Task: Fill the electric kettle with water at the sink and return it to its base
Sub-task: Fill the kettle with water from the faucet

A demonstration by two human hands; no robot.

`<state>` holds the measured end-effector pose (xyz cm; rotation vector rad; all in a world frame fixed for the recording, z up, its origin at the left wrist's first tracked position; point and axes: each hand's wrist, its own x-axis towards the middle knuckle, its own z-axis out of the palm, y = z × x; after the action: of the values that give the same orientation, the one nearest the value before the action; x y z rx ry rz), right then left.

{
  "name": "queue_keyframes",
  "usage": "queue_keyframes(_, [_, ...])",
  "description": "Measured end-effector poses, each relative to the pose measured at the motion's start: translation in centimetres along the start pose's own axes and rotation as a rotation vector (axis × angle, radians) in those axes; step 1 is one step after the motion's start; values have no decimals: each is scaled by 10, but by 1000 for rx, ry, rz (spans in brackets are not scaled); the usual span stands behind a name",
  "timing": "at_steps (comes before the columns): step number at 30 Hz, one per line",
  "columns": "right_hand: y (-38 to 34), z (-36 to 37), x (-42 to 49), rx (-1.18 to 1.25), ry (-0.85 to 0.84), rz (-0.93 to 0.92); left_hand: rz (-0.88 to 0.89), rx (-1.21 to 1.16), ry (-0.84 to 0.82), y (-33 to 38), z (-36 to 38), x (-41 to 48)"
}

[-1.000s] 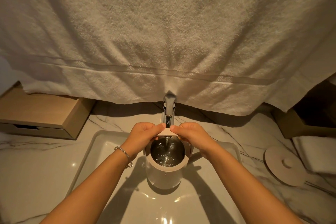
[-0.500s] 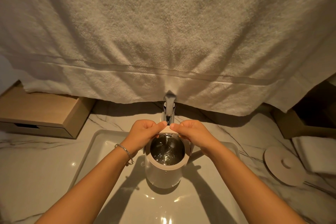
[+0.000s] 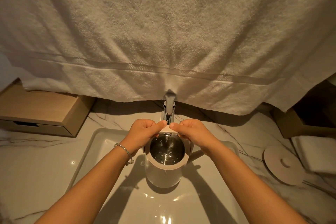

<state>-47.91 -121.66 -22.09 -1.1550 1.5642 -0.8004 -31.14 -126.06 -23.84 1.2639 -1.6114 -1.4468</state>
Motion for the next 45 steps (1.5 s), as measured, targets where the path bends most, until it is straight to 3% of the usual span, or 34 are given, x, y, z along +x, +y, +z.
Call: queue_keyframes(45, [5,-2,10,16,0,-4,-75,17,9,4,1,4])
